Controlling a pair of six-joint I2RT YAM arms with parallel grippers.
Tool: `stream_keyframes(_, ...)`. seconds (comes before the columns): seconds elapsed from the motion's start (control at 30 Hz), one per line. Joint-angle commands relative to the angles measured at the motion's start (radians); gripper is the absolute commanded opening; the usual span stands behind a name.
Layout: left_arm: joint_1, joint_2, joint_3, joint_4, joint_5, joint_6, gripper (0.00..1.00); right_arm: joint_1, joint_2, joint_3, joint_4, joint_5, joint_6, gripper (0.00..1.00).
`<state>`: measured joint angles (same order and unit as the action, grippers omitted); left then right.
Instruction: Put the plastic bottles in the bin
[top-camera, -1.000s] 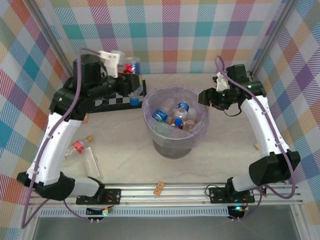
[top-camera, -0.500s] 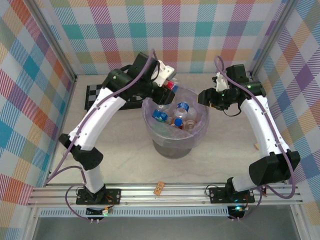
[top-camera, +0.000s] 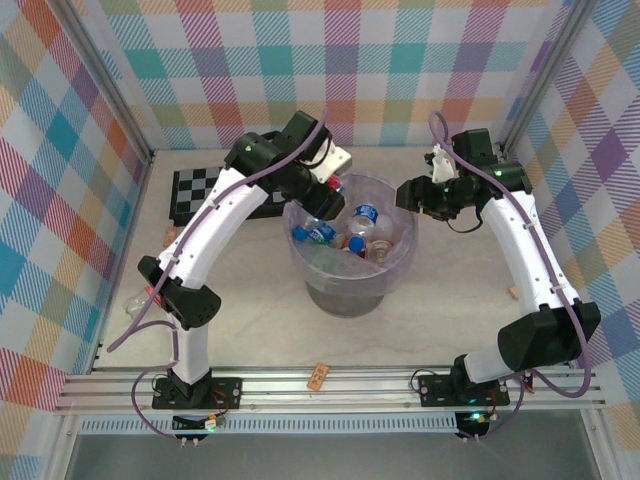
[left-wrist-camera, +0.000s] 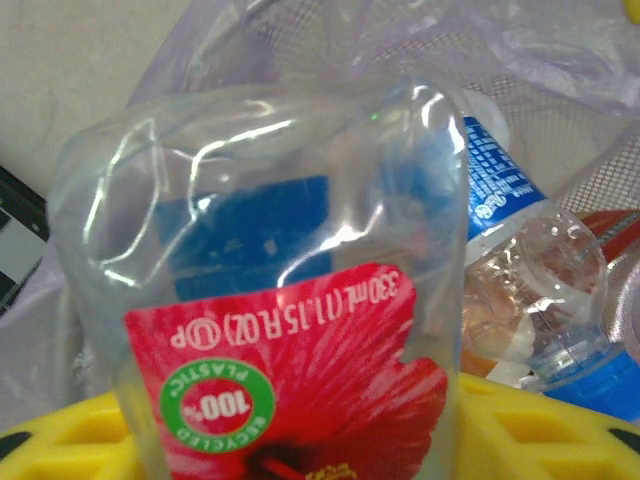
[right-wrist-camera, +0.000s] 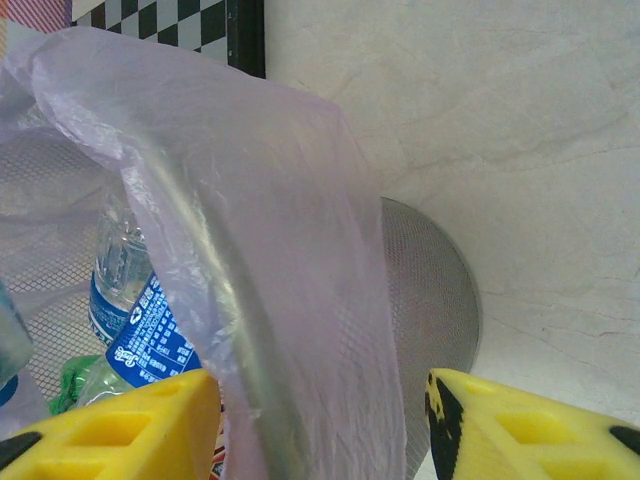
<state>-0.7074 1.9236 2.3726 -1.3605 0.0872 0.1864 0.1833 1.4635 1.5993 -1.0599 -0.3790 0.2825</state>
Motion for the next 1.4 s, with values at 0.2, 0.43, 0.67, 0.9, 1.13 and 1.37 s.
stream_keyframes(0.2,-0.004,-0.045,0.034,0.080,0.006,-0.006,0.71,0.006,-0.020,0.017,-0.007,-0.007,-0.006,0.57)
stream_keyframes(0.43,-0.006,-0.023,-0.008,0.137,-0.011,-0.035,0.52,0.005,-0.015,0.017,-0.005,-0.012,-0.002,0.57)
stream_keyframes(0.67,-0.008,-0.035,-0.160,0.211,-0.005,-0.075,0.37,0.006,-0.015,0.017,-0.005,-0.012,0.001,0.57)
stream_keyframes(0.9,-0.008,-0.140,-0.393,0.315,-0.024,-0.100,0.34,0.006,-0.010,0.022,-0.005,-0.012,0.000,0.57)
stream_keyframes(1.13,-0.008,-0.165,-0.352,0.349,-0.017,-0.114,0.43,0.007,-0.009,0.026,0.004,-0.024,0.011,0.57)
stream_keyframes(1.37,-0.008,-0.175,-0.273,0.360,0.011,-0.131,0.52,0.007,-0.017,0.037,0.007,-0.033,0.014,0.60)
